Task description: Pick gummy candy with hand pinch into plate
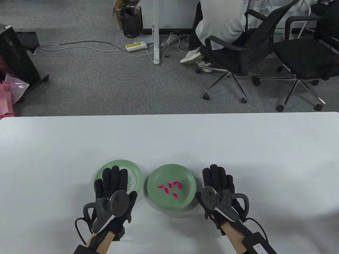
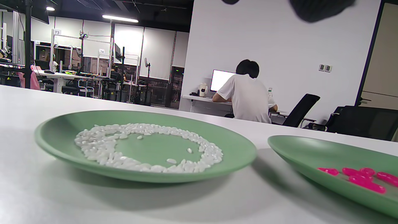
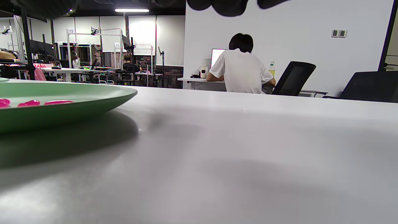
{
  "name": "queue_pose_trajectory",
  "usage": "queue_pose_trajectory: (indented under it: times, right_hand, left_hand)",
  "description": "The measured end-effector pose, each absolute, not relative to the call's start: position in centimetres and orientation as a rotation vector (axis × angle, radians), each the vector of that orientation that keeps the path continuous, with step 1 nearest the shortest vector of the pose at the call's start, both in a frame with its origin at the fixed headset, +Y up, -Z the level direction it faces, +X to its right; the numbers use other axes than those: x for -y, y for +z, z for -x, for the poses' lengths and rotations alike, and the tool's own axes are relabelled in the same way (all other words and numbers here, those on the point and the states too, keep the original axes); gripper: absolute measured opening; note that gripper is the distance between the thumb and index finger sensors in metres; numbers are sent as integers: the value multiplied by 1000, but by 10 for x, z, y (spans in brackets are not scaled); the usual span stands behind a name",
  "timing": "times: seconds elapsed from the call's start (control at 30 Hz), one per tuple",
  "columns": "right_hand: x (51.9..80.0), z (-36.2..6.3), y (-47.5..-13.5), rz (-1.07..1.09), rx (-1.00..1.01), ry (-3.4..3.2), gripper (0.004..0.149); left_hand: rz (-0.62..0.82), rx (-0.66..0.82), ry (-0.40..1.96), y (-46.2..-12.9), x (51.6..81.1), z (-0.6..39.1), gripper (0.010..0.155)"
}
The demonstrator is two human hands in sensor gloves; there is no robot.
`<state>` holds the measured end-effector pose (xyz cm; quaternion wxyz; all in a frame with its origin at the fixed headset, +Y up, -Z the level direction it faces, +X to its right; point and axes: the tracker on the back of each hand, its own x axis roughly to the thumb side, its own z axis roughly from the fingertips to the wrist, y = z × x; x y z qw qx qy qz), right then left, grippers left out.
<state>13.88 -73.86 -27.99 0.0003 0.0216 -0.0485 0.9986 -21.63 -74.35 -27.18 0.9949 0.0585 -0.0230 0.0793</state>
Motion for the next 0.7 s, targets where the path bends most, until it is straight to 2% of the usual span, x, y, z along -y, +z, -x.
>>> queue_pose_trajectory:
  times: [0.7]
  right_hand:
    - [742,-139,-279,-69,128,3170,88]
  left_hand:
    - [-103,67,124,-267,743,205,84]
